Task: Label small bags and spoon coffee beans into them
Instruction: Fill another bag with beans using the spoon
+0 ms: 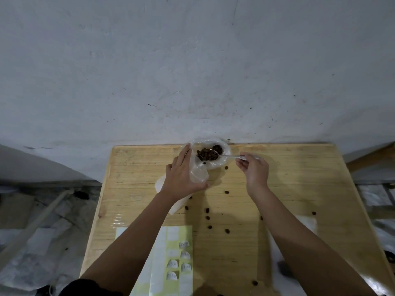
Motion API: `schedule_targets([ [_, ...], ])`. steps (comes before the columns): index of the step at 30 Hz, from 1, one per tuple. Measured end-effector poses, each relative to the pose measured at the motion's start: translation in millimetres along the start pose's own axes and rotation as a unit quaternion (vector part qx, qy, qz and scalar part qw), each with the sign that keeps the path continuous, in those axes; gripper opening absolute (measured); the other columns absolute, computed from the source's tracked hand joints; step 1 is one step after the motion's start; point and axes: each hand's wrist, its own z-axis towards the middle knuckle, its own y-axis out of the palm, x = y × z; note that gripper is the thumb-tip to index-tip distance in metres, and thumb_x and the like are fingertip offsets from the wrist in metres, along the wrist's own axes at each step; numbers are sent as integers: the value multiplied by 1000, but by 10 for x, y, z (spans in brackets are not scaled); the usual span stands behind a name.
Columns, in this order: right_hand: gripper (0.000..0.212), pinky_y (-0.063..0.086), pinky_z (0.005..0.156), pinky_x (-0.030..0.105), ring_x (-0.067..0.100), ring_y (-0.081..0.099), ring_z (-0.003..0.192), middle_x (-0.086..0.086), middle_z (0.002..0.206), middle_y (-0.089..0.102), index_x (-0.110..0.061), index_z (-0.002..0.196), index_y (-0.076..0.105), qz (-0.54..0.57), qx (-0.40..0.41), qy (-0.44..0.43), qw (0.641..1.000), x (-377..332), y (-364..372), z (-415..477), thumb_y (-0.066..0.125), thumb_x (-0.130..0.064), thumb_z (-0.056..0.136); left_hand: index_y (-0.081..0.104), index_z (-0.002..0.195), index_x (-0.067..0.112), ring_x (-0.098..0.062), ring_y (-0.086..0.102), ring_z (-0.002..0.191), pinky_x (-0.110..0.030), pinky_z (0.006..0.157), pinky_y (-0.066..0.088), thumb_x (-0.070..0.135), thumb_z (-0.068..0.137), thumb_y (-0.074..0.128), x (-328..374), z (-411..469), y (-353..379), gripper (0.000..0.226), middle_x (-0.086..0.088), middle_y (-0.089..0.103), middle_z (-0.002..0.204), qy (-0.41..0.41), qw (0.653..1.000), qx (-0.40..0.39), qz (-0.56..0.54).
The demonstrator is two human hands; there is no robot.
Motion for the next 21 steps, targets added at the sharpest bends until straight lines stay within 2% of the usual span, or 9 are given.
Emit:
schedule_targets([
  [4, 18, 54, 58, 19, 17, 61, 62, 10, 76, 63, -2, 78, 64, -28, -9, -53, 998, -169, -72, -87, 52, -1, 91, 6, 150, 16, -18, 26, 136, -41, 99, 30, 81, 48, 45, 13, 15, 14, 127, 9, -1, 157, -13, 1000, 8, 6],
  [7, 16, 55, 62, 25, 18, 62, 63, 13, 76, 64, 2, 84, 66, -92, -42, -107, 989, -223, -66, -195, 52, -3, 91, 5, 150, 14, -18, 23, 137, -41, 100, 29, 82, 51, 50, 9, 22, 19, 128, 9, -3, 157, -14, 1000, -2, 17],
  [10, 21, 56, 68, 32, 11, 63, 61, 4, 69, 65, -11, 77, 67, -168, -131, -169, 962, -236, 1, -339, 54, -4, 91, 3, 149, 15, -17, 21, 137, -41, 100, 28, 86, 47, 44, -15, 26, 14, 131, 11, -6, 157, -10, 1000, -10, 11],
  [12, 23, 55, 70, 32, 10, 63, 63, 0, 68, 65, -20, 77, 66, -202, -174, -211, 940, -236, 32, -402, 55, -7, 92, 4, 149, 15, -17, 22, 138, -41, 100, 28, 86, 47, 42, -37, 26, 5, 130, 11, -5, 157, -9, 1000, -9, 3],
  [16, 19, 55, 73, 29, 12, 64, 70, -3, 75, 66, -21, 86, 65, -172, -123, -277, 937, -259, 4, -377, 52, -11, 94, 4, 149, 16, -16, 22, 138, -40, 101, 27, 85, 45, 42, -38, 5, -34, 130, 11, -3, 157, -14, 1000, -6, -9],
  [19, 15, 55, 79, 31, 16, 66, 83, 0, 87, 68, -19, 96, 67, -221, -116, -298, 921, -159, -20, -275, 53, -13, 94, 6, 149, 15, -15, 21, 138, -41, 103, 26, 85, 46, 41, -26, -14, -38, 129, 12, -5, 156, -12, 1000, -9, -6],
  [21, 17, 53, 82, 27, 14, 64, 93, 2, 99, 67, -14, 105, 67, -267, -123, -307, 905, -48, -25, -222, 54, -13, 94, 10, 149, 15, -15, 22, 138, -42, 102, 27, 85, 48, 42, -26, -26, -33, 127, 12, -2, 156, -7, 1000, -1, -9],
])
